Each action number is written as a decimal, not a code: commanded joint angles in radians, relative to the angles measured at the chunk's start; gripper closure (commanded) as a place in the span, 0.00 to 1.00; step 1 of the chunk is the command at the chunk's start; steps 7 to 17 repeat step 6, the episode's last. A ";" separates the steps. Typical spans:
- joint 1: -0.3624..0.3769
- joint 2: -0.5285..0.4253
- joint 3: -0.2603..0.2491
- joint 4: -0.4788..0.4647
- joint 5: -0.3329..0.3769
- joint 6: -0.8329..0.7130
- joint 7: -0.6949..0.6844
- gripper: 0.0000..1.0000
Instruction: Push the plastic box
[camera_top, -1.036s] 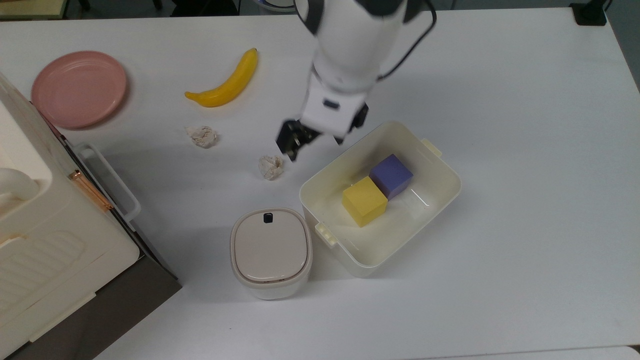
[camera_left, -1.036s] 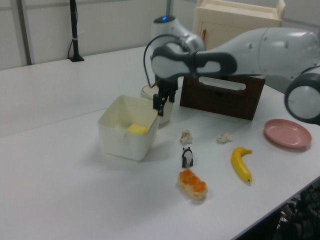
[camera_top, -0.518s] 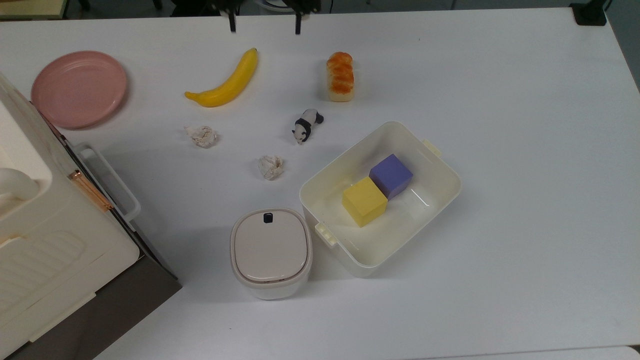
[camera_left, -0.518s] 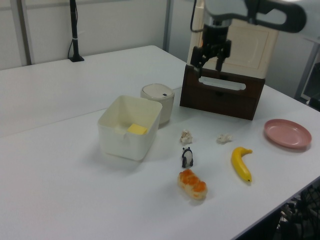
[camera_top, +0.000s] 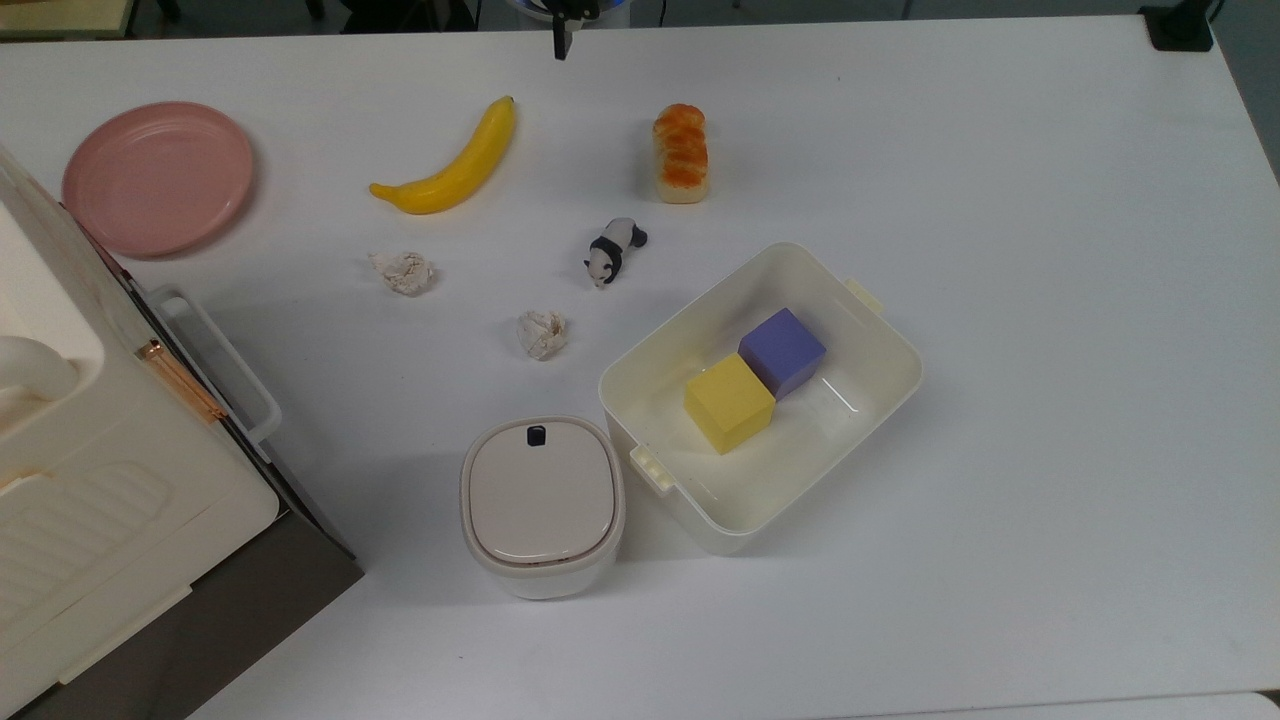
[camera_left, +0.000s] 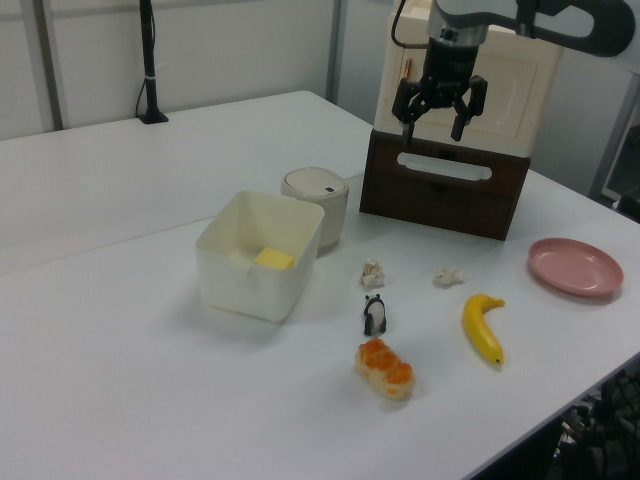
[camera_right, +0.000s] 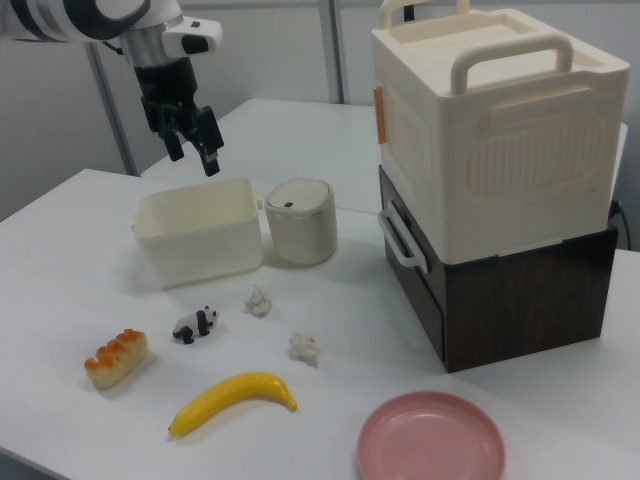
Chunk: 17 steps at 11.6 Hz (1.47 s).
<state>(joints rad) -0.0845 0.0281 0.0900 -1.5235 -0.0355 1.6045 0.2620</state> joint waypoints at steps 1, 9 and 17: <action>0.009 -0.059 -0.032 -0.040 0.023 0.002 -0.015 0.00; -0.009 -0.073 -0.032 -0.044 0.058 -0.003 -0.044 0.00; -0.009 -0.073 -0.032 -0.044 0.058 -0.003 -0.044 0.00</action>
